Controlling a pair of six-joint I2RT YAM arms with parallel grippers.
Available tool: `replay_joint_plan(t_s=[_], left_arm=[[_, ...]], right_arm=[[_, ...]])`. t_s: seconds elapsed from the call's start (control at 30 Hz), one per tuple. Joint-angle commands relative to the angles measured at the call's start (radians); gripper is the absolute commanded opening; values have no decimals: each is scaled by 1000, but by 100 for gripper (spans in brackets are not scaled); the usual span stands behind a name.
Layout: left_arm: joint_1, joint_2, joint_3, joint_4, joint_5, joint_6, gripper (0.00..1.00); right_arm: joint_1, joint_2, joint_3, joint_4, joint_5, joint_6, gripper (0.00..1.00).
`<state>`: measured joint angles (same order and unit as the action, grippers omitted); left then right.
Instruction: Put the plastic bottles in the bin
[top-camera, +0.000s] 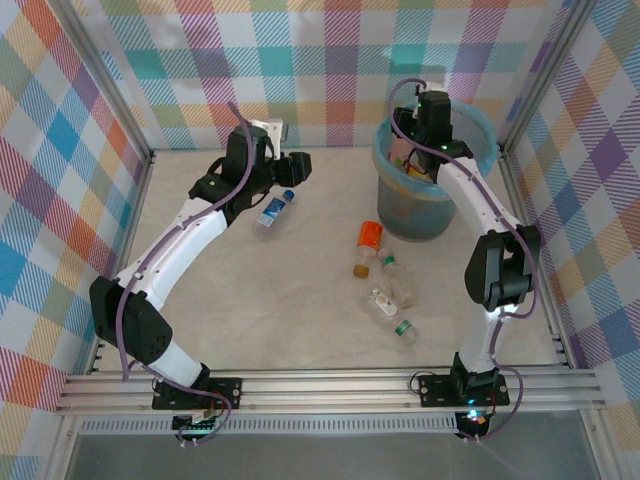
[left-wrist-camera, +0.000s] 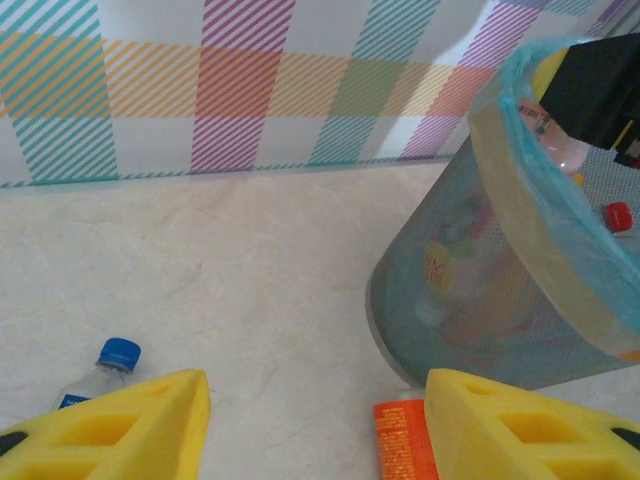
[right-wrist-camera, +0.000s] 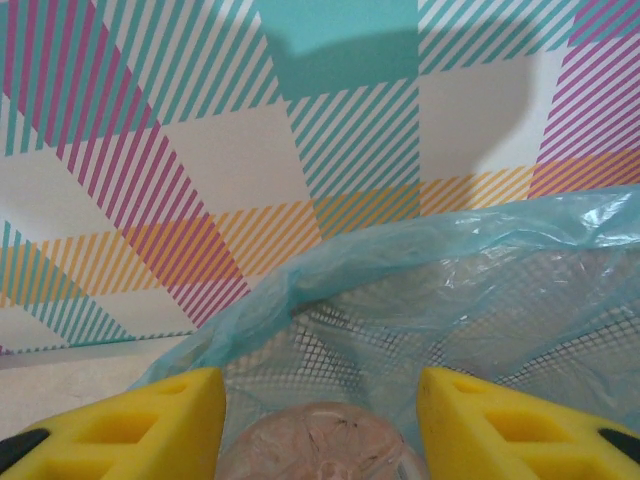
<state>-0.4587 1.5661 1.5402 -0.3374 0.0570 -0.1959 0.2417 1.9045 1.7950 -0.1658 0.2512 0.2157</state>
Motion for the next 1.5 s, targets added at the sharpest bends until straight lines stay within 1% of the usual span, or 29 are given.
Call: replay_joint_plan(t_s=[0.0, 0.13, 0.2, 0.33, 0.4, 0.47, 0.6, 0.7, 0.77, 0.87, 0.93, 1.0, 1.03, 1.13, 1.2, 1.23, 1.37, 1.47], left_arm=[[25, -37, -10, -9, -29, -20, 59], [51, -42, -32, -43, -46, -29, 59], [73, -33, -32, -83, -55, -32, 60], [146, -12, -44, -141, -23, -37, 62], [178, 20, -23, -191, -8, -32, 63], [199, 47, -4, -222, 34, -25, 64], [192, 44, -8, -234, 119, -12, 67], [142, 20, -17, -272, 131, 38, 69], [77, -8, -35, -295, 122, 102, 70], [-82, -81, -116, -291, 92, 268, 74], [-192, -137, -205, -258, 94, 431, 76], [-273, -174, -261, -234, 99, 591, 83], [-306, -184, -279, -229, 123, 683, 85], [-372, -193, -309, -228, 238, 932, 87], [-399, -175, -314, -247, 319, 1080, 91], [-410, -160, -308, -258, 351, 1140, 91], [-424, -86, -289, -248, 445, 1255, 91], [-455, -22, -273, -248, 471, 1332, 92]], right_arm=[[-1, -16, -35, -93, -7, -37, 54], [-4, -44, -95, -69, -11, -41, 54], [-5, -44, -92, -86, -19, -41, 56], [-5, -72, -62, -124, -26, -22, 66], [-5, -102, -56, -122, -25, -7, 70], [-5, -136, -51, -115, -27, 3, 75], [-4, -191, -36, -132, -38, 15, 81], [-3, -253, -59, -146, -53, 34, 82], [-1, -311, -100, -148, -72, 51, 82], [6, -421, -192, -166, -97, 80, 82], [11, -511, -273, -184, -132, 94, 80], [17, -593, -349, -214, -155, 104, 79], [19, -636, -388, -236, -175, 104, 78], [22, -749, -473, -323, -205, 110, 78], [23, -828, -521, -375, -203, 114, 78], [21, -875, -544, -398, -202, 117, 78], [22, -1016, -593, -492, -211, 126, 77], [22, -1088, -615, -551, -204, 123, 76]])
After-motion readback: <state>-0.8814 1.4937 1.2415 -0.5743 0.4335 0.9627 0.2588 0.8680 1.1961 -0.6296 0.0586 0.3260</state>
